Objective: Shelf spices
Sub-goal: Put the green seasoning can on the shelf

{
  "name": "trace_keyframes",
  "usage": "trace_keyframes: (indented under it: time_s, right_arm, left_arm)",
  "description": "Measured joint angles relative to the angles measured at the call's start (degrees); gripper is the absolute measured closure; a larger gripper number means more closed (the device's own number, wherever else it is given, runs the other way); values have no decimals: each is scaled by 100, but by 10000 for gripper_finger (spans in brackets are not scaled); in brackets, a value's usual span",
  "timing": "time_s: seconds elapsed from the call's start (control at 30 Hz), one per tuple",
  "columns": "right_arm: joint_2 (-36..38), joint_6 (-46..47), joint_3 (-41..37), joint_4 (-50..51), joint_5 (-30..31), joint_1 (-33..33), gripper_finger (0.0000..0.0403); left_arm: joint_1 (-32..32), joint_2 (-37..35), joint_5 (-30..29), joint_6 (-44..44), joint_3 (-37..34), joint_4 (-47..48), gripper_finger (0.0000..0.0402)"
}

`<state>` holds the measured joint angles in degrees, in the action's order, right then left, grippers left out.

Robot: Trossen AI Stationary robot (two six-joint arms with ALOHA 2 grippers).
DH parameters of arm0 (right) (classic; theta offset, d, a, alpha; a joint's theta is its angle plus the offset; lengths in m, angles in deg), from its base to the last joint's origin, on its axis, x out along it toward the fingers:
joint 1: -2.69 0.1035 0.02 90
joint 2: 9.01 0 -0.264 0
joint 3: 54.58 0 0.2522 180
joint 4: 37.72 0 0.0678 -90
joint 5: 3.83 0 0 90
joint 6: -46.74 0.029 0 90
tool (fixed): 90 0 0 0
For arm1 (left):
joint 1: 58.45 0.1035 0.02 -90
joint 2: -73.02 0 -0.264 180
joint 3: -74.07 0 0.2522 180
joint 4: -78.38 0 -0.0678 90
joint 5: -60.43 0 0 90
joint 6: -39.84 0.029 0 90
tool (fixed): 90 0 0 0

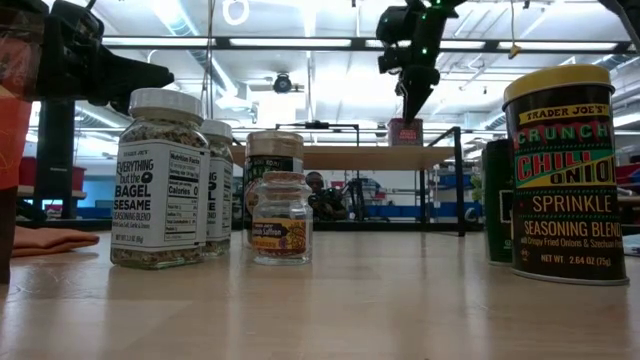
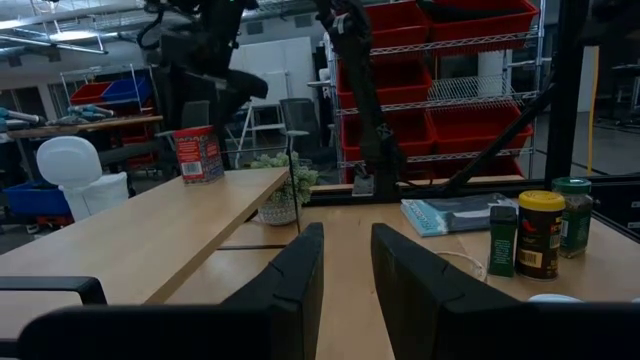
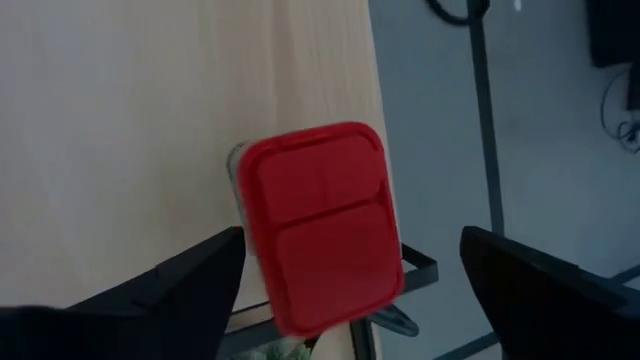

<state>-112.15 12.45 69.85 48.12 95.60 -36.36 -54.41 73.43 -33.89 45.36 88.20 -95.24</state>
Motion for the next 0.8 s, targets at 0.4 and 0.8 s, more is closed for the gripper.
trace_keyframes:
  time_s: [0.4,0.8]
  right_arm:
    - [854,770,0,2,-756,340,36]
    - [1338,2121,2,341,-1394,879,39]
  left_arm:
    - [0,0,-2,2,-1,0,310]
    - [-2,-2,-2,0,-1,0,310]
